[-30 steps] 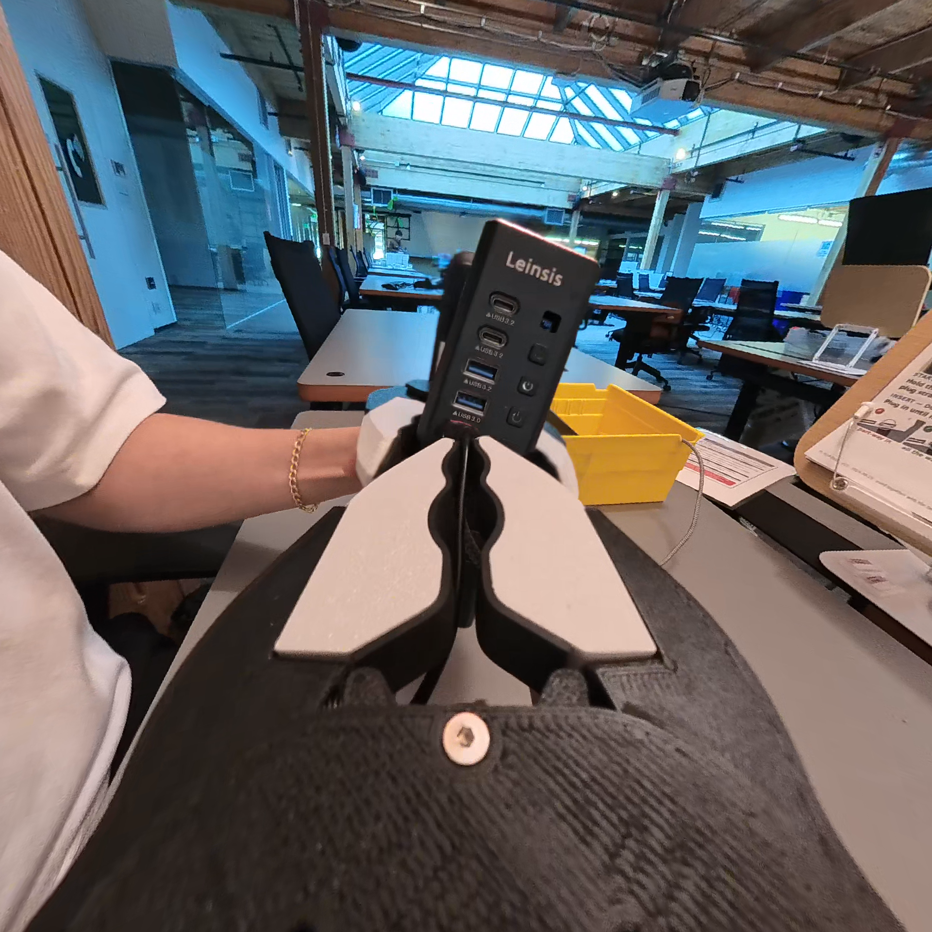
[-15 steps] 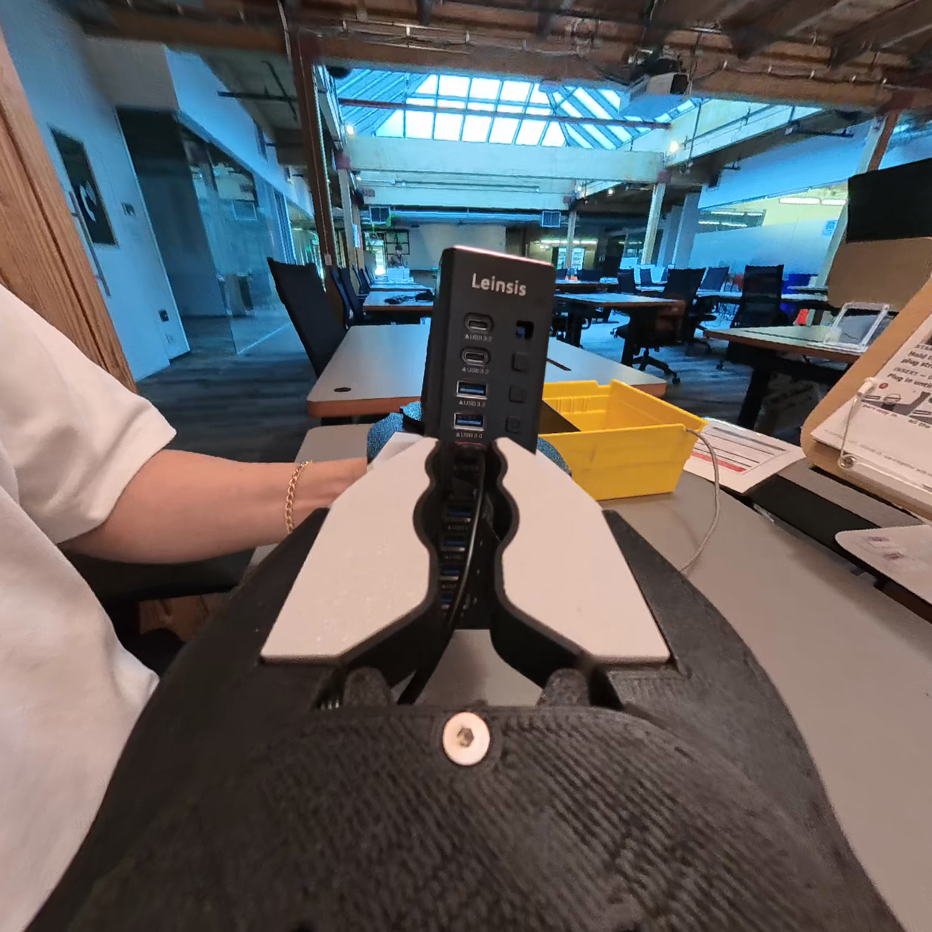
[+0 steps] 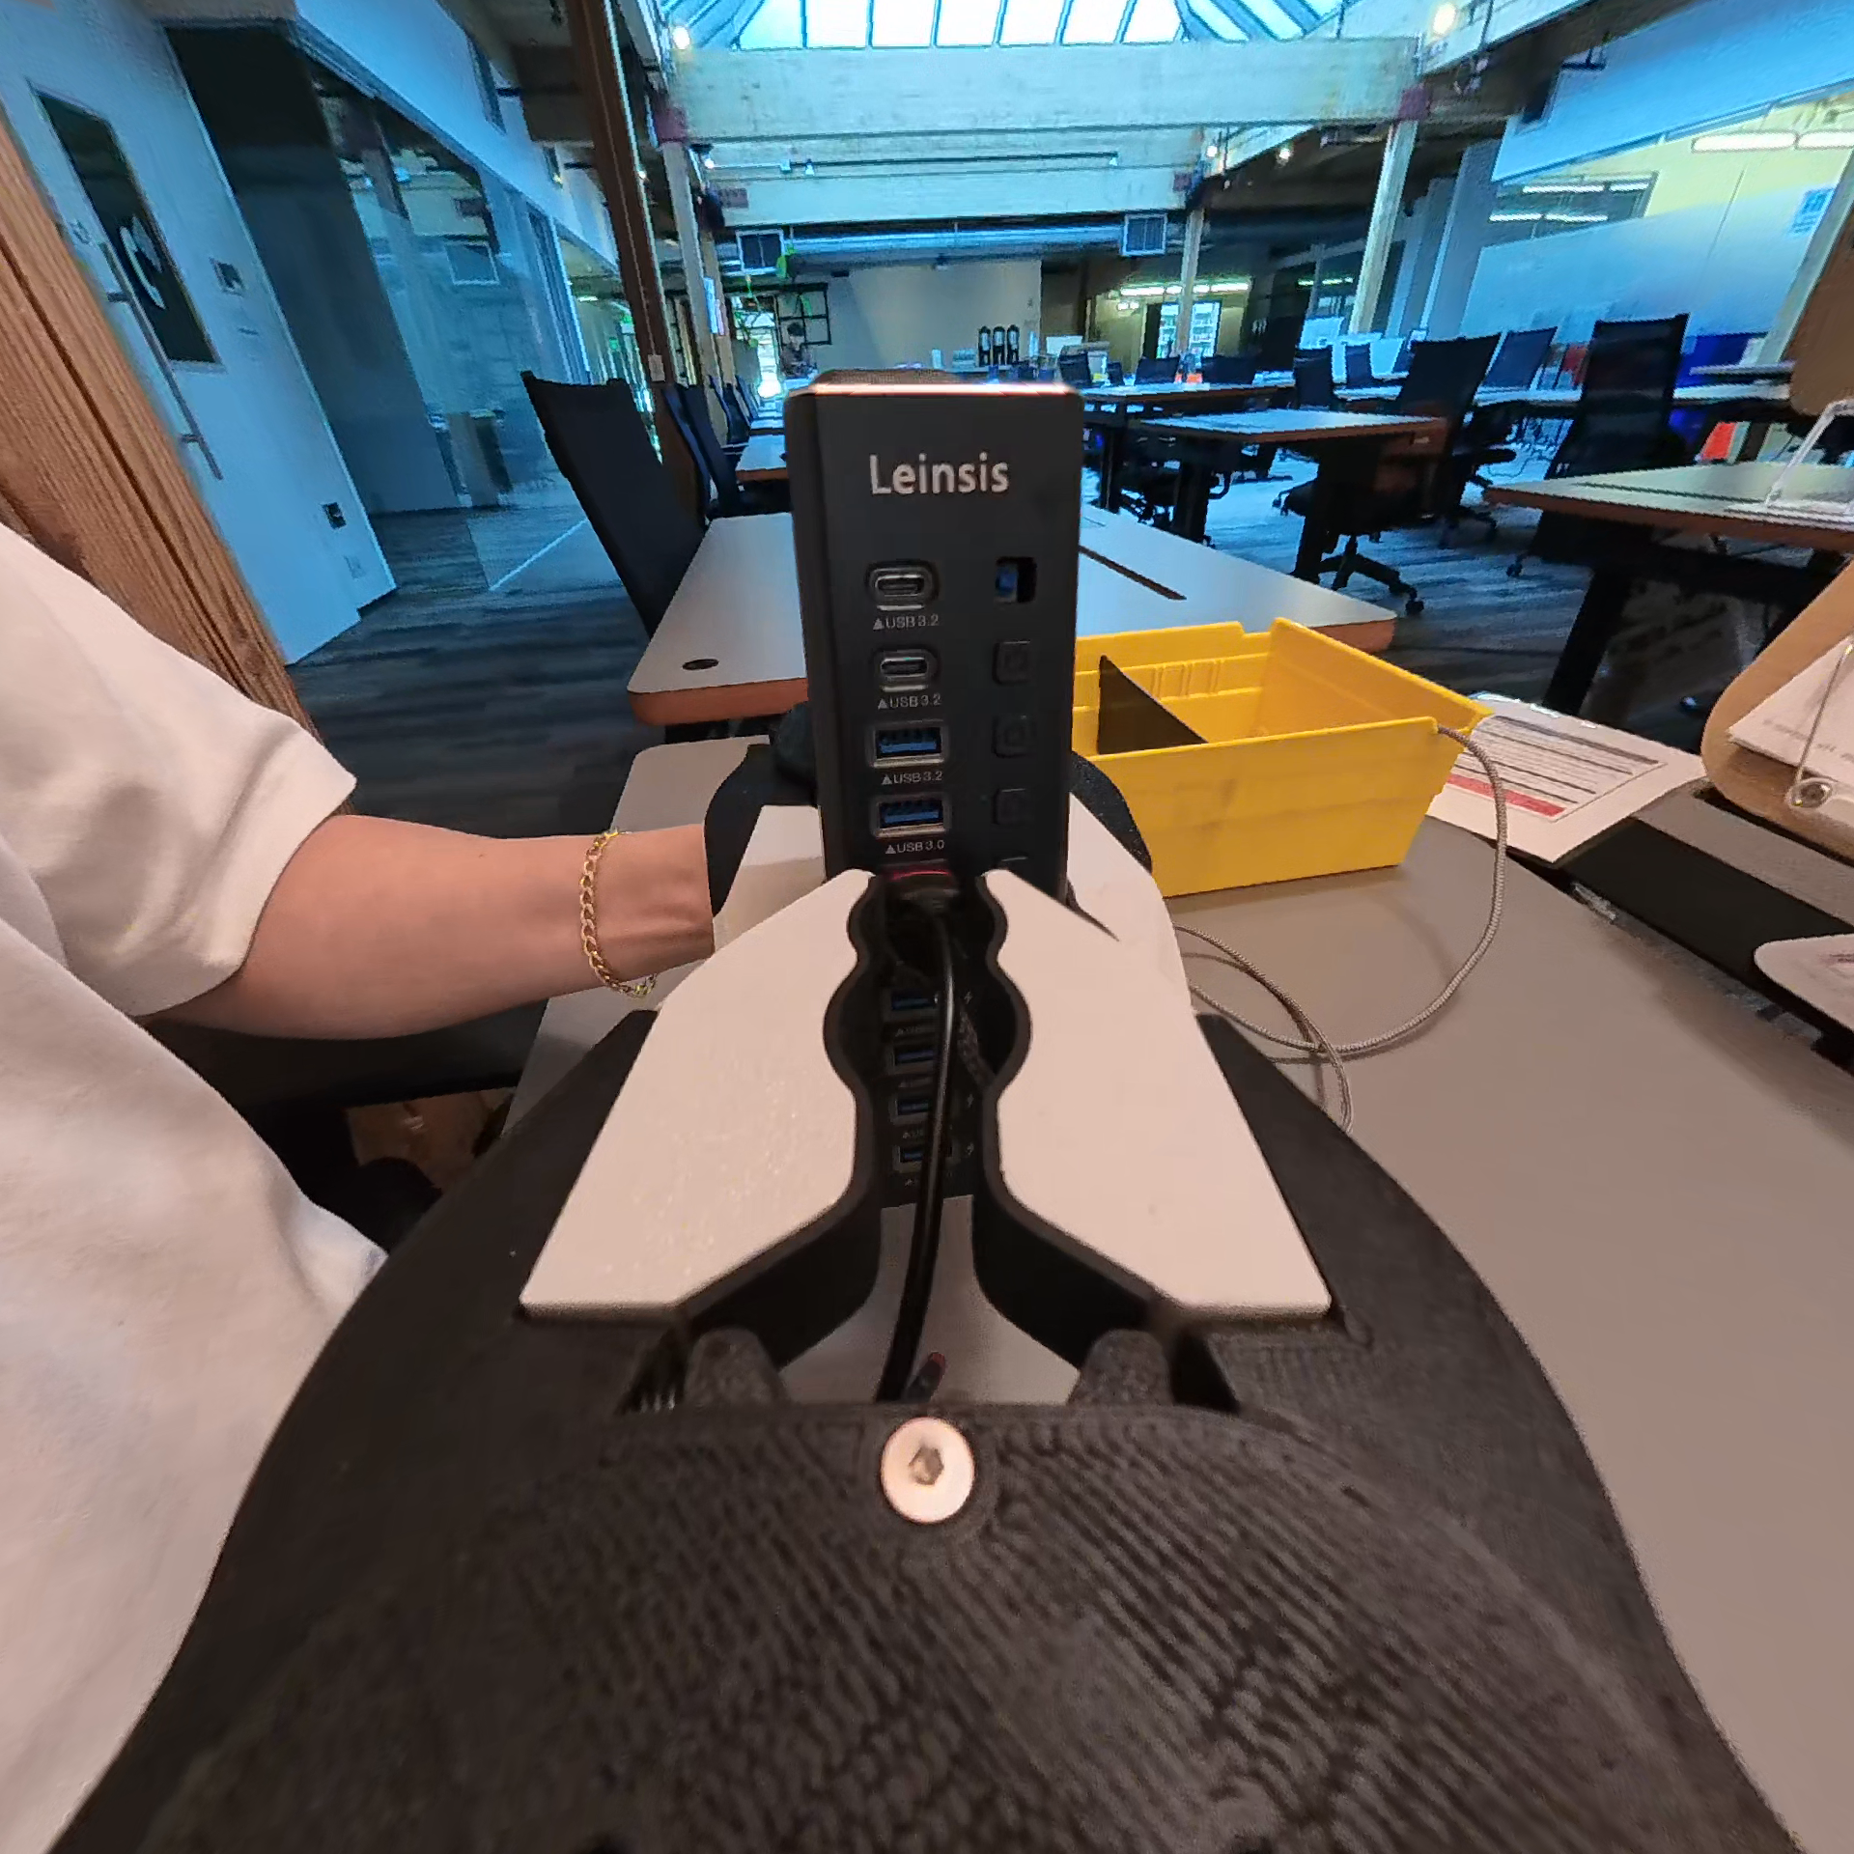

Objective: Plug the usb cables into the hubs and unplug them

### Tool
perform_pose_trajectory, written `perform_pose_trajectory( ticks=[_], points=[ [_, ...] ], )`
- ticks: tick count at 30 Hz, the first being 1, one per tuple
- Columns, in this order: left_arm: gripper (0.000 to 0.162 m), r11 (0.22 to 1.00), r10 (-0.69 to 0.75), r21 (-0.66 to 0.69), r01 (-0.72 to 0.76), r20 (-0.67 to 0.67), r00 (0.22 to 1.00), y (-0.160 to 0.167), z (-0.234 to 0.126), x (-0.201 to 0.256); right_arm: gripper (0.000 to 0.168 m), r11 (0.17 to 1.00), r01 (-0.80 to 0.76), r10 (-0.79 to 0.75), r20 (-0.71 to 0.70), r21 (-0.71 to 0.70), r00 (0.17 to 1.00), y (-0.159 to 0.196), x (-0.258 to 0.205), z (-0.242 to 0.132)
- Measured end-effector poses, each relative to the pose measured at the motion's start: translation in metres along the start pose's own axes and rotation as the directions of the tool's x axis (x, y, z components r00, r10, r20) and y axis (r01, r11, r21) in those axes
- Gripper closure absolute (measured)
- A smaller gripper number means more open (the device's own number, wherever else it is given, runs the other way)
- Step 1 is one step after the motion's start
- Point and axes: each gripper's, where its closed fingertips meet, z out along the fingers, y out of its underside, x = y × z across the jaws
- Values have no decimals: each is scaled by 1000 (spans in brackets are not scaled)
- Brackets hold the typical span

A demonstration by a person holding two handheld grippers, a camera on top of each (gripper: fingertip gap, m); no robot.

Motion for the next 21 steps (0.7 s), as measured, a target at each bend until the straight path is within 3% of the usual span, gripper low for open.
perform_pose_trajectory(
  ticks=[4, 10, 11, 12, 14, 16, 19, 21],
  points=[
    [92, 995, 40, -93, -38, 17, 999, 11, 2, -1, 152, 997, 30, -30, 3, -65, 1000, 10, -2, 4],
    [91, 998, 38, -45, -37, 16, 999, 7, 3, 0, 153, 994, 75, -74, 14, -79, 997, 7, -3, 4],
    [91, 998, 37, -48, -35, 54, 998, 8, 3, -5, 166, 992, 96, -94, 37, -81, 995, 6, -7, 4],
    [91, 998, 38, -54, -33, 102, 994, 11, 0, -13, 168, 997, 70, -72, -27, -40, 997, -5, -1, 2],
    [91, 1000, -11, -22, 15, 162, 987, 13, -14, -28, 168, 984, 106, -121, -105, -144, 987, 1, 12, -8],
    [91, 999, -53, 19, 50, 168, 984, 8, -30, -34, 168, 970, 82, -99, -64, -229, 993, 15, 13, -18],
    [91, 1000, 14, -7, -13, 135, 991, 4, -35, -25, 168, 994, 14, -18, -42, -107, 999, 1, 15, -23],
    [91, 999, 44, -16, -42, 92, 995, 4, -29, -16, 155, 998, 3, -5, -24, -60, 1000, -6, 13, -17]
  ],
)
